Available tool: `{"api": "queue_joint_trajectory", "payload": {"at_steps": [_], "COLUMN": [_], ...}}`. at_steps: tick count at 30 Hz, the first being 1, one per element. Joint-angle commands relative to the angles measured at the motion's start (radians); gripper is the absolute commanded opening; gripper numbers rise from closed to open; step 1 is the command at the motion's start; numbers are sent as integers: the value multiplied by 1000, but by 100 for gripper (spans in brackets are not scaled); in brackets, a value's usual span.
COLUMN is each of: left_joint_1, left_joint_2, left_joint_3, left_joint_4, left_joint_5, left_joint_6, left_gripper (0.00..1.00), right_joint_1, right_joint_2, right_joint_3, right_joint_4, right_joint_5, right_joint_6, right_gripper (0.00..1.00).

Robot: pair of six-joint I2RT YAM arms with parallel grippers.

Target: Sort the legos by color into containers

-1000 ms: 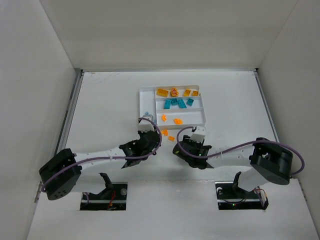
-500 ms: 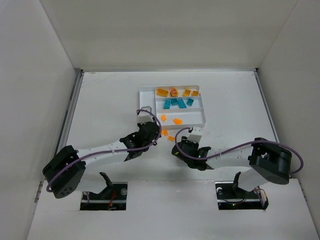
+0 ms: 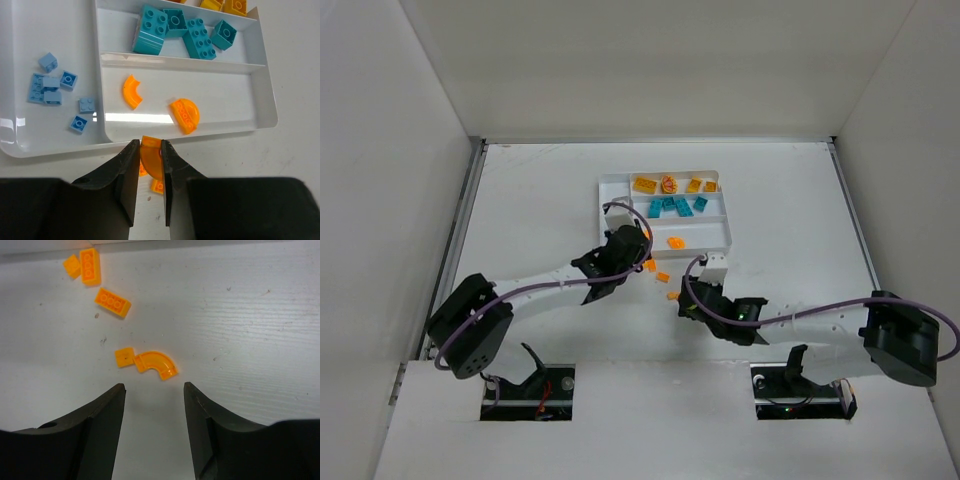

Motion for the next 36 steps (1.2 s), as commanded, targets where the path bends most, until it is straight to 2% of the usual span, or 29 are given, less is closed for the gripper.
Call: {"api": "queue_joint_trajectory", "payload": {"at_steps": [1, 10, 18, 21, 23, 26, 28, 36], "left_joint_1": [13, 67, 79, 85, 90, 93, 92, 78], "left_joint_2": [21, 201, 337, 368, 379, 364, 329, 117], "left_joint_3": [51, 192, 276, 298, 304, 296, 269, 77], "left_joint_4": [35, 41, 32, 21, 19, 12, 16, 42], "left_joint_5": [28, 130, 150, 150, 150, 149, 140, 101], "left_joint_6": [13, -1, -2, -1, 4, 12, 22, 36], "left_gripper": [13, 13, 13, 15, 21, 34, 38, 39], "right_joint_1": [-22, -132, -146, -144, -148, -148, -146, -111], "right_joint_2": [-4, -2, 91, 117, 136, 146, 153, 163], "right_joint_3": [-10, -36, -1, 13, 25, 31, 36, 39], "right_joint_4": [73, 179, 211, 214, 207, 205, 199, 147], "right_joint_5": [-103, -239, -260, -272, -282, -286, -294, -283], "right_joint_6": [-168, -295, -337, -345, -349, -355, -358, -317], "right_gripper": [56, 59, 59, 59, 58, 52, 47, 34]}}
